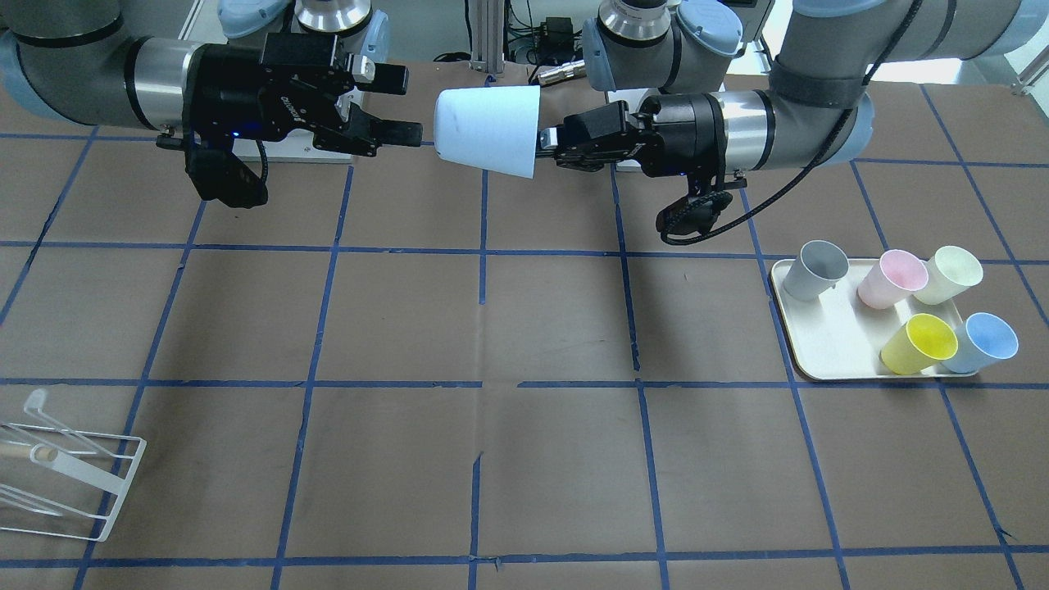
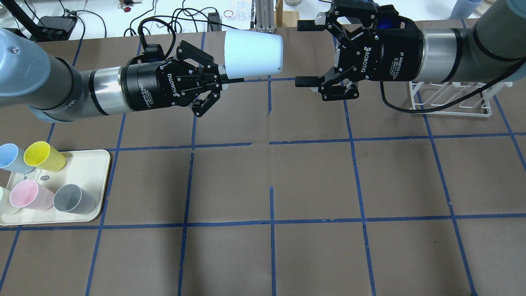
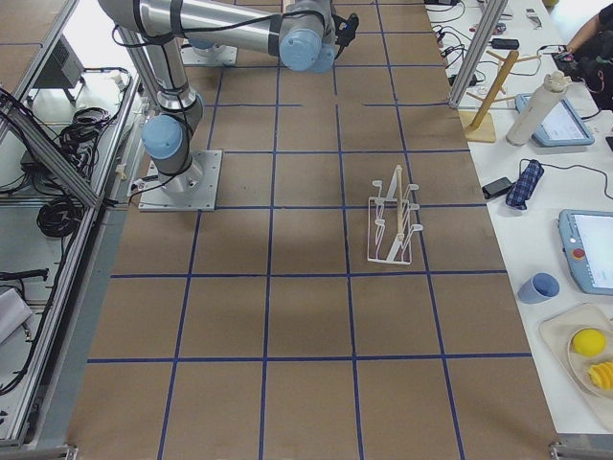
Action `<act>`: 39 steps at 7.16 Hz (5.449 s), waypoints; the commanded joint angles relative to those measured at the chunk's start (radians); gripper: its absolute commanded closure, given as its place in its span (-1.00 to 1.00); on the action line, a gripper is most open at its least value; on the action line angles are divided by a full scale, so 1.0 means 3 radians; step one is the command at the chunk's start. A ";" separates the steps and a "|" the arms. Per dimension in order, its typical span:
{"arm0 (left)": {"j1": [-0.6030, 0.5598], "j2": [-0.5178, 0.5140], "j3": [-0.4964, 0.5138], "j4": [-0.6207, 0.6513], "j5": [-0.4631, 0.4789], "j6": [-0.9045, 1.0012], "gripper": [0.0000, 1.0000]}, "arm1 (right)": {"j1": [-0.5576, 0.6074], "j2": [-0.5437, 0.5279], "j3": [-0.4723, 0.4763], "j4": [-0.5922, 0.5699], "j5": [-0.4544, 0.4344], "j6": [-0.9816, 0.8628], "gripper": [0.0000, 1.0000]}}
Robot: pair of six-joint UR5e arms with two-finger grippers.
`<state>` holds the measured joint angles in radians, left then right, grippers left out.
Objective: Transfer IKEA cup to right arm and place on rack
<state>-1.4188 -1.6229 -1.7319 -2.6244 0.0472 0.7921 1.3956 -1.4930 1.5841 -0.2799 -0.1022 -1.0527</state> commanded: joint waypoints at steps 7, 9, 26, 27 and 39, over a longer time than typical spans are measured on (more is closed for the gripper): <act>-0.0006 0.0015 0.0005 -0.0001 0.0001 -0.0002 1.00 | 0.0170 0.0012 0.0002 -0.0023 0.0141 -0.0014 -1.00; -0.0006 0.0015 0.0010 -0.0001 0.0001 -0.0002 1.00 | 0.0165 0.0012 0.0002 -0.0044 0.0146 0.0001 -0.80; 0.0060 0.0031 0.0020 -0.0001 0.0011 -0.0038 -1.00 | 0.0241 0.0048 -0.0044 -0.0074 0.0290 0.0001 -0.01; 0.0132 0.0005 0.0036 0.0004 0.0057 -0.0027 -1.00 | 0.0241 0.0048 -0.0049 -0.0074 0.0290 0.0001 0.03; -0.0069 0.0297 0.0287 0.2997 0.4359 -0.2904 -1.00 | 0.0226 0.0042 -0.0060 -0.3251 -0.2493 0.2327 0.17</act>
<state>-1.3455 -1.5297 -1.6382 -1.8517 1.2207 0.0137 1.4658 -1.4850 1.5668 -1.1387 -0.7215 -0.4067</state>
